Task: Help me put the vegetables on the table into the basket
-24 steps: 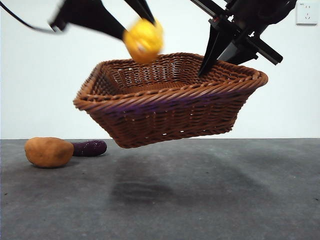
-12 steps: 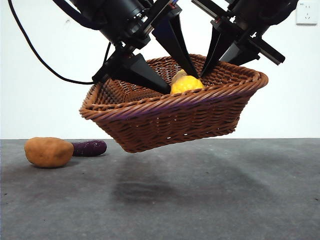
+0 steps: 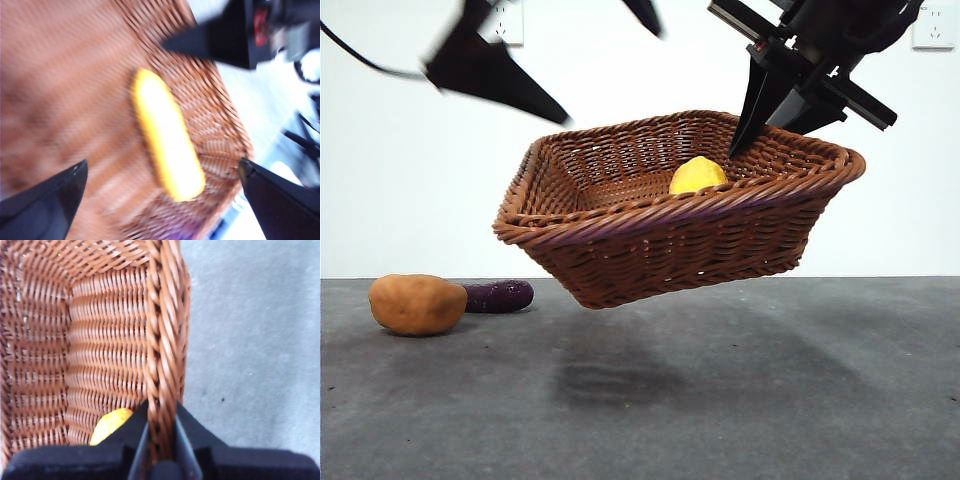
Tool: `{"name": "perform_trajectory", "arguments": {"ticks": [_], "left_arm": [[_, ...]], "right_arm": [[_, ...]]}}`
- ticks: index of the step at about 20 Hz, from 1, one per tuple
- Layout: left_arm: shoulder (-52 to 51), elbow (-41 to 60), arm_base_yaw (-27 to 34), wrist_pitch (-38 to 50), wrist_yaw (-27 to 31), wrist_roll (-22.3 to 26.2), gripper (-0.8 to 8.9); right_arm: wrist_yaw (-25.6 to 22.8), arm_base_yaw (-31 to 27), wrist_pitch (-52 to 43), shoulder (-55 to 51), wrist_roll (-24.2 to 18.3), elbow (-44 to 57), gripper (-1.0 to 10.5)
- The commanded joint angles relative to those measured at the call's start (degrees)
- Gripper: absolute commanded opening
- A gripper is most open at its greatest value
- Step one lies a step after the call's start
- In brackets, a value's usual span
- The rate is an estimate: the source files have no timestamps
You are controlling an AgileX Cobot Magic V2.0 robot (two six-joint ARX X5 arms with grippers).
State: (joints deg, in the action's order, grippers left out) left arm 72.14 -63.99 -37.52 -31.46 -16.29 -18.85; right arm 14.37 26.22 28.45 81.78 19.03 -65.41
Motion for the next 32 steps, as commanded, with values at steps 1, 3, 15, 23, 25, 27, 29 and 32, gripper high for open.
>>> {"name": "perform_trajectory", "arguments": {"ticks": [1, 3, 15, 23, 25, 27, 29, 32], "left_arm": [[-5.1, 0.1, 4.0, -3.1, 6.3, 5.2, 5.03], [-8.4, 0.1, 9.5, -6.3, 11.6, 5.2, 5.03], [17.3, -13.4, 34.7, -16.3, 3.9, -3.2, 5.03], [31.8, -23.8, 33.8, -23.3, 4.6, -15.9, 5.03], [34.2, -23.8, 33.5, -22.6, 4.9, -16.2, 5.03], [36.3, -23.8, 33.3, -22.5, 5.8, -16.7, 5.03], [38.2, -23.8, 32.9, -21.6, 6.0, -17.4, 5.03], [40.0, -23.8, 32.6, -19.2, 6.1, -18.7, 5.03]], "right_arm": [[0.8, -0.6, -0.9, 0.1, -0.3, 0.1, -0.1], [1.4, -1.5, -0.9, 0.0, -1.1, 0.0, -0.1], [3.9, -2.3, -0.9, 0.0, -5.0, 0.0, -0.1], [3.8, -2.3, -1.3, 0.0, -7.8, 0.0, -0.1], [3.8, -2.3, -1.9, 0.0, -8.0, 0.0, -0.1], [3.8, -2.3, -1.8, 0.0, -8.7, 0.0, -0.1], [3.8, -2.3, -1.9, 0.0, -9.0, 0.0, -0.1], [3.8, -2.3, -1.5, 0.0, -10.3, 0.0, -0.1]]}}
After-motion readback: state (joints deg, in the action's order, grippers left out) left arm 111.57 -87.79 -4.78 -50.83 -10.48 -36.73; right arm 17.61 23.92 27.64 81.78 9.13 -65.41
